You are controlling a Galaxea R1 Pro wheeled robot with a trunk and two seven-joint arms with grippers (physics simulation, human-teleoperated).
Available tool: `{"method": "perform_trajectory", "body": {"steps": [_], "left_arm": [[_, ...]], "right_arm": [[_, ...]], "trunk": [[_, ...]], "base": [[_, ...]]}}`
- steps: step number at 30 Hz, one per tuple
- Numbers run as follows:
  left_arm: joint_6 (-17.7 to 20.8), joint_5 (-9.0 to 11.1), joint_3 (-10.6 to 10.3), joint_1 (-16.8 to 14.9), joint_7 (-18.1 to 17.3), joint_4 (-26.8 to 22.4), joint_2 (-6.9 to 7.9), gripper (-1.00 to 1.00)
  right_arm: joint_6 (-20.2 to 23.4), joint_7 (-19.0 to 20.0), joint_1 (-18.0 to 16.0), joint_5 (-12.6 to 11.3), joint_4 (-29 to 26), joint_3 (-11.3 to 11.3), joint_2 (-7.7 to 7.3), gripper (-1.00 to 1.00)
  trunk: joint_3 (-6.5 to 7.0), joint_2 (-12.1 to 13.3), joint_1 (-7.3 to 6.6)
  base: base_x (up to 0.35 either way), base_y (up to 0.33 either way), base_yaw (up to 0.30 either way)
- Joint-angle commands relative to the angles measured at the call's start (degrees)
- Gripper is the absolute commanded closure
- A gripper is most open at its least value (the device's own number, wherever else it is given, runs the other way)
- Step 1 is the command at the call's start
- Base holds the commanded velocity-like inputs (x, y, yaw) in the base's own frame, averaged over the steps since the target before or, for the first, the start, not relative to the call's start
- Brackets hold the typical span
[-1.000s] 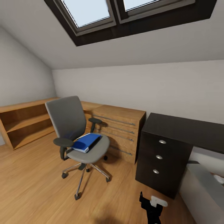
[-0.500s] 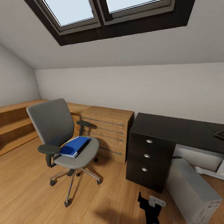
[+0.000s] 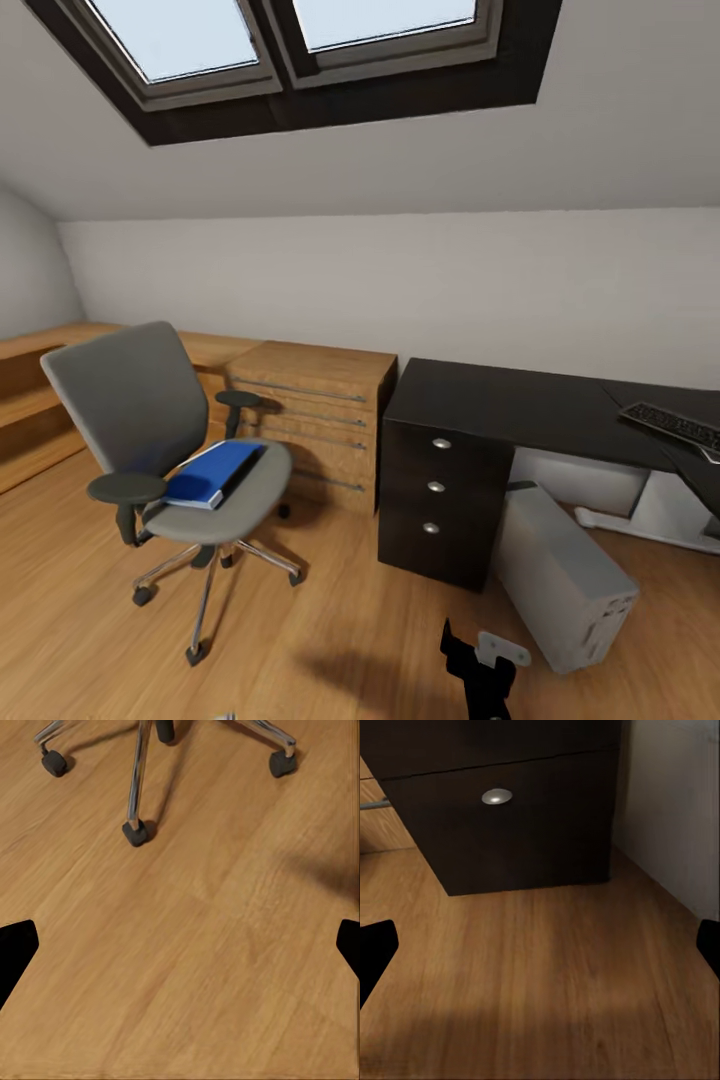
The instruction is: In the bedroom, organize the workspace by keeping the computer under the desk, ensuring the monitor is on the desk, placing the keyboard on the desk next to the monitor, placing the mouse on the desk next to the keyboard, moving the folder from the swivel chair onto the desk next to the mouse, stacking the notebook on top of the folder with the pen on top of the notebook, and positioning the swivel chair next to the desk.
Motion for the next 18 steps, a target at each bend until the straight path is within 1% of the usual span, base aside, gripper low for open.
{"method": "perform_trajectory", "body": {"steps": [1, 12, 18], "left_arm": [[-0.2, 0.0, 0.2, 0.0, 0.0, 0.0, -0.05, -1.00], [-0.4, 0.0, 0.2, 0.0, 0.0, 0.0, -0.05, -1.00], [-0.4, 0.0, 0.3, 0.0, 0.0, 0.0, -0.05, -1.00]], "right_arm": [[0.0, -0.2, -0.1, 0.0, 0.1, 0.0, 0.01, -1.00], [0.6, -0.2, -0.1, 0.1, 0.1, 0.0, -0.12, -1.00], [0.6, -0.1, -0.1, 0.1, 0.1, 0.0, -0.12, -1.00]], "trunk": [[0.04, 0.4, -0.27], [1.07, 4.8, -2.69], [1.60, 7.2, -4.00]], "base": [[-0.331, 0.000, -0.139], [-0.338, 0.000, -0.131], [-0.340, 0.000, -0.041]]}}
